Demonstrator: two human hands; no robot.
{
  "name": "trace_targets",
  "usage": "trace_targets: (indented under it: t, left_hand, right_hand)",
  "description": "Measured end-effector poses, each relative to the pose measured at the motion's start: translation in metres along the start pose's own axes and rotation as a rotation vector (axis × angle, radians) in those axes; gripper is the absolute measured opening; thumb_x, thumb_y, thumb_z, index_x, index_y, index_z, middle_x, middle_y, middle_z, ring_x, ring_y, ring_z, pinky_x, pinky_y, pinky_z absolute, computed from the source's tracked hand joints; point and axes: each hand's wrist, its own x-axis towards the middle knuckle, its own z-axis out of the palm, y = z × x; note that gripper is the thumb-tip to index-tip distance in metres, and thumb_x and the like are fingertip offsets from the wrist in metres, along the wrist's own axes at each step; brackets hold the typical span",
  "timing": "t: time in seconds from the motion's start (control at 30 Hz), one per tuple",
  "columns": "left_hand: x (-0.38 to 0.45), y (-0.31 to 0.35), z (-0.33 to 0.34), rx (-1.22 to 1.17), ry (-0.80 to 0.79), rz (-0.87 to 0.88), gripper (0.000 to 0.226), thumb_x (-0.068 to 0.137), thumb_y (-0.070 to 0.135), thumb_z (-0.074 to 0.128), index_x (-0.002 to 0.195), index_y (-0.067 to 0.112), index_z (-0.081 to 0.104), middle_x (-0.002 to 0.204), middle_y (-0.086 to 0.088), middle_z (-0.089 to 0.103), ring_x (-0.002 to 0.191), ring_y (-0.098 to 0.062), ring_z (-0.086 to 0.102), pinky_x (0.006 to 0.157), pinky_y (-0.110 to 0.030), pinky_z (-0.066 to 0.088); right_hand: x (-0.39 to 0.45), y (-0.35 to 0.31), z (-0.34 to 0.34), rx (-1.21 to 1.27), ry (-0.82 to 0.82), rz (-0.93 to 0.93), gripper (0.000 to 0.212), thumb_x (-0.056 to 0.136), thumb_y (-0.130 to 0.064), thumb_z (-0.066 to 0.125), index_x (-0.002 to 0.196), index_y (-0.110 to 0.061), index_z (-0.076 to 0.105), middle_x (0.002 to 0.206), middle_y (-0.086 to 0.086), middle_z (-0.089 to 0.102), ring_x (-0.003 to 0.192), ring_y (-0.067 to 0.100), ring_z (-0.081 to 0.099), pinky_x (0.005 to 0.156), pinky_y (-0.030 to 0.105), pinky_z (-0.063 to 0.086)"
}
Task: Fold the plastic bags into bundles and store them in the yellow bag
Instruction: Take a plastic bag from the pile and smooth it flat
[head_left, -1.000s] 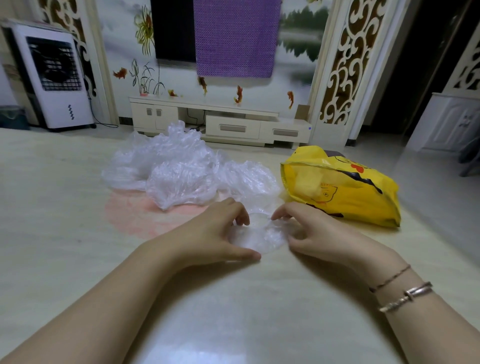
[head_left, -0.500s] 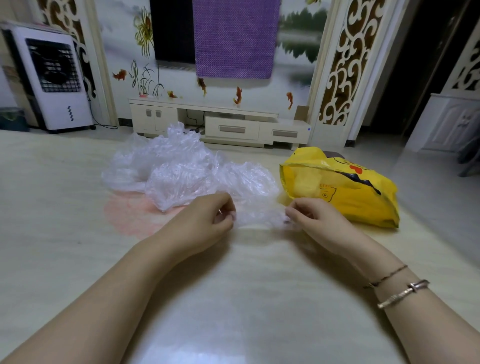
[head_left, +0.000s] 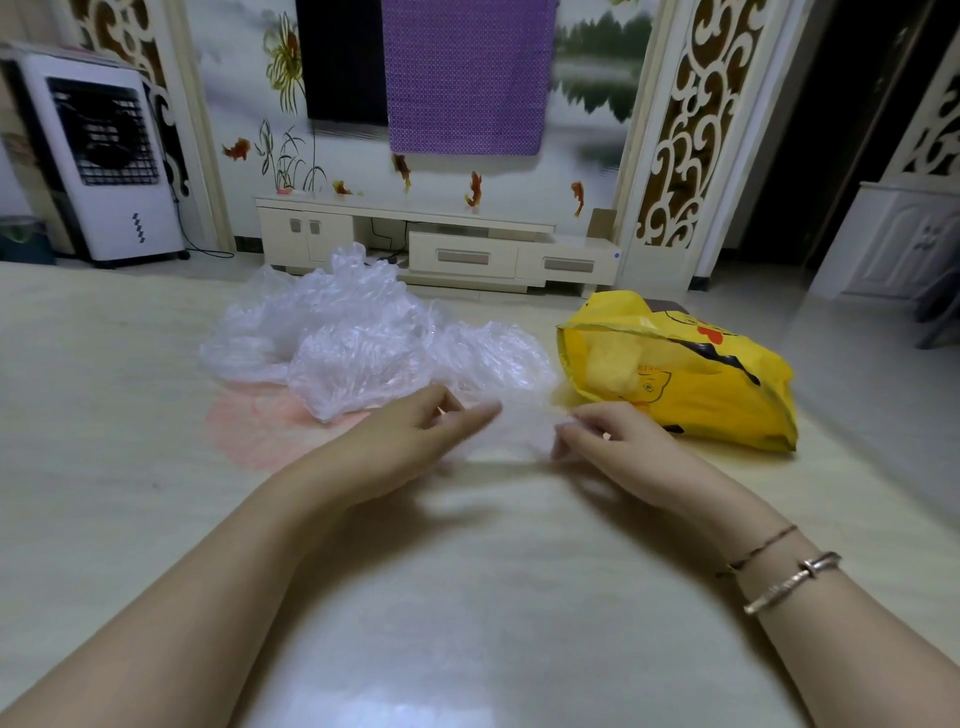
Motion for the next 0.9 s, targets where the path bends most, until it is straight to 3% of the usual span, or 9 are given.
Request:
trace_targets:
  t: [0.07,0.13,0.2,0.3,0.4,0.57,0.67,0.77,0.9]
  left_hand:
    - [-0.003,0.001,0.0,0.064,-0.058,0.03,0.055,0.066,0.075,0.061,0.098,0.031,0.054,0.093,0.016,0.062,0.086,-0.001,0.058,0.073,-0.021,0.041]
    - [0.0,-0.004,0.002,0.079,-0.033,0.078,0.036,0.076,0.054,0.072,0.093,0.028,0.055,0.088,0.016,0.061,0.078,0.0,0.056,0.067,-0.015,0.04]
    - [0.004,-0.007,0.004,0.068,0.044,0.081,0.019,0.088,0.037,0.065,0.082,0.022,0.055,0.074,0.013,0.056,0.066,-0.004,0.049,0.059,-0.015,0.036]
    - [0.007,-0.009,0.005,0.075,0.093,0.046,0.022,0.095,0.028,0.054,0.082,0.012,0.06,0.069,0.009,0.058,0.065,-0.009,0.053,0.058,-0.017,0.038]
    - [0.007,-0.01,0.008,0.145,0.183,0.016,0.019,0.096,0.026,0.05,0.085,0.014,0.06,0.072,0.004,0.059,0.069,-0.014,0.054,0.062,-0.026,0.04]
    - [0.006,-0.008,0.017,0.405,0.298,-0.015,0.01,0.094,0.026,0.044,0.097,0.02,0.053,0.088,0.002,0.06,0.084,-0.023,0.056,0.067,-0.033,0.042]
    - [0.004,-0.007,0.016,0.538,0.328,-0.041,0.014,0.092,0.024,0.043,0.104,0.017,0.046,0.092,-0.002,0.058,0.086,-0.028,0.057,0.071,-0.035,0.046]
    - [0.003,-0.012,0.012,0.526,0.343,-0.053,0.02,0.09,0.024,0.048,0.109,0.017,0.047,0.099,-0.003,0.054,0.091,-0.028,0.055,0.075,-0.037,0.048]
    - [0.009,-0.012,0.006,0.062,0.347,0.022,0.024,0.084,0.022,0.064,0.107,0.024,0.059,0.109,0.007,0.053,0.1,-0.014,0.056,0.08,-0.027,0.046]
  right_hand:
    - [0.002,-0.001,0.001,0.045,0.021,0.031,0.035,0.098,-0.029,0.049,0.069,-0.018,0.064,0.071,0.004,0.062,0.07,0.016,0.056,0.069,0.036,0.044]
    - [0.004,-0.001,0.002,0.069,0.045,0.05,0.037,0.099,-0.029,0.049,0.069,-0.009,0.058,0.065,-0.001,0.055,0.064,0.011,0.05,0.062,0.032,0.038]
    - [0.006,0.0,0.005,0.075,0.065,0.078,0.04,0.098,-0.029,0.05,0.068,-0.004,0.05,0.061,-0.003,0.049,0.059,0.011,0.045,0.059,0.031,0.035]
    - [0.008,0.0,0.012,0.007,0.118,0.112,0.038,0.095,-0.031,0.054,0.064,-0.013,0.04,0.058,-0.001,0.043,0.057,0.015,0.041,0.055,0.032,0.031]
    - [0.009,-0.004,0.018,-0.152,0.171,0.141,0.029,0.091,-0.031,0.057,0.069,-0.017,0.044,0.062,-0.005,0.046,0.068,0.018,0.045,0.063,0.034,0.03]
    - [0.007,-0.009,0.023,-0.384,0.163,0.132,0.024,0.094,-0.039,0.052,0.101,-0.017,0.045,0.073,-0.008,0.05,0.087,0.023,0.054,0.083,0.038,0.031]
    - [0.007,-0.007,0.023,-0.435,0.169,0.139,0.021,0.093,-0.039,0.05,0.092,-0.018,0.047,0.079,-0.004,0.054,0.09,0.025,0.053,0.08,0.037,0.031]
    - [0.008,-0.002,0.02,-0.326,0.129,0.156,0.023,0.087,-0.03,0.056,0.069,-0.02,0.046,0.079,-0.001,0.055,0.084,0.023,0.05,0.067,0.033,0.031]
    - [0.006,-0.008,0.007,0.227,0.106,0.174,0.024,0.087,-0.01,0.063,0.068,-0.015,0.049,0.063,-0.002,0.051,0.059,0.012,0.044,0.05,0.022,0.035]
